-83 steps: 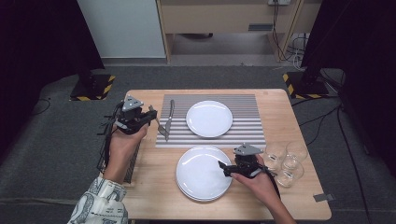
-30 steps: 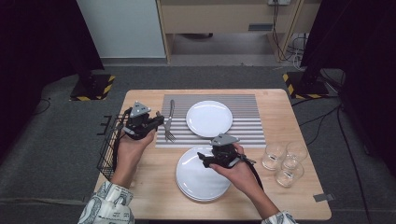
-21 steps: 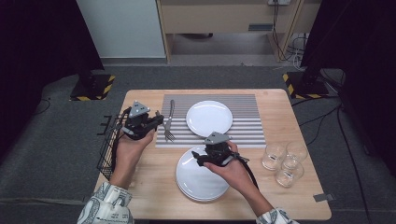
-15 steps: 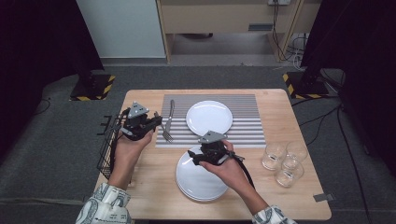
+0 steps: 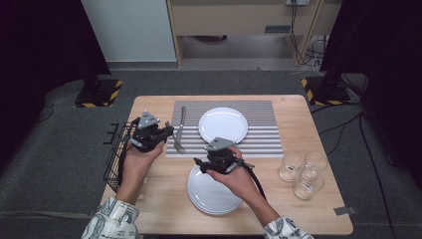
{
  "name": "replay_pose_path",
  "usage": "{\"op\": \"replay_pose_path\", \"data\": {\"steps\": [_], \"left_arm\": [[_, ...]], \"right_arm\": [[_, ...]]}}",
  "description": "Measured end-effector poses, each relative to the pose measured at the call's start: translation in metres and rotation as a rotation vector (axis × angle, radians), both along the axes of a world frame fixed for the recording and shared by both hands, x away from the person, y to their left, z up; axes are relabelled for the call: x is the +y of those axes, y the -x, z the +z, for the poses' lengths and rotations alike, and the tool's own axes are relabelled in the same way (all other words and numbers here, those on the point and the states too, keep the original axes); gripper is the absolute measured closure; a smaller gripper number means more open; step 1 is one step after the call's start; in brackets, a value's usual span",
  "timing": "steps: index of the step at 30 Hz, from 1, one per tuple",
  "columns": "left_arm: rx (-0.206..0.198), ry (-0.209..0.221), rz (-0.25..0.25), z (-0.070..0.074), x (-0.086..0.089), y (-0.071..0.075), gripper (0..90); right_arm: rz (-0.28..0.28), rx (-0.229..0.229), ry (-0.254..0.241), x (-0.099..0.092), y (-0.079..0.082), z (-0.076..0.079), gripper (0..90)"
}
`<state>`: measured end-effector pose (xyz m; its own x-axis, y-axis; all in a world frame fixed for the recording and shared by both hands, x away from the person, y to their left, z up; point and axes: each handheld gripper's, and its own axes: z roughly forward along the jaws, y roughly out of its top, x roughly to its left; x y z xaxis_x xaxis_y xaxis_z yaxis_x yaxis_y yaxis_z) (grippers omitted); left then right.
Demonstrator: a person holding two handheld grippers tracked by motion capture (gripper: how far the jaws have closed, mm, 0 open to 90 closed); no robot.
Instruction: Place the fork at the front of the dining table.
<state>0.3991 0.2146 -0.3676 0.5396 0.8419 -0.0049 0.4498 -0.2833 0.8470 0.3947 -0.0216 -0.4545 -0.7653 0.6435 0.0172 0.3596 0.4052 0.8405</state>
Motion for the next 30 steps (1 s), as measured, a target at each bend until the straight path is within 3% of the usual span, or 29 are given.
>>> {"op": "replay_pose_path", "data": {"steps": [17, 30], "left_arm": [[0.008, 0.003, -0.033, -0.005, -0.017, 0.003, 86.5], [0.013, -0.009, -0.052, -0.006, -0.025, 0.004, 86.4]], "right_arm": [[0.018, -0.026, -0.029, 0.001, -0.002, 0.001, 54.3], [0.022, 0.006, -0.014, 0.011, -0.007, 0.000, 54.6]]}}
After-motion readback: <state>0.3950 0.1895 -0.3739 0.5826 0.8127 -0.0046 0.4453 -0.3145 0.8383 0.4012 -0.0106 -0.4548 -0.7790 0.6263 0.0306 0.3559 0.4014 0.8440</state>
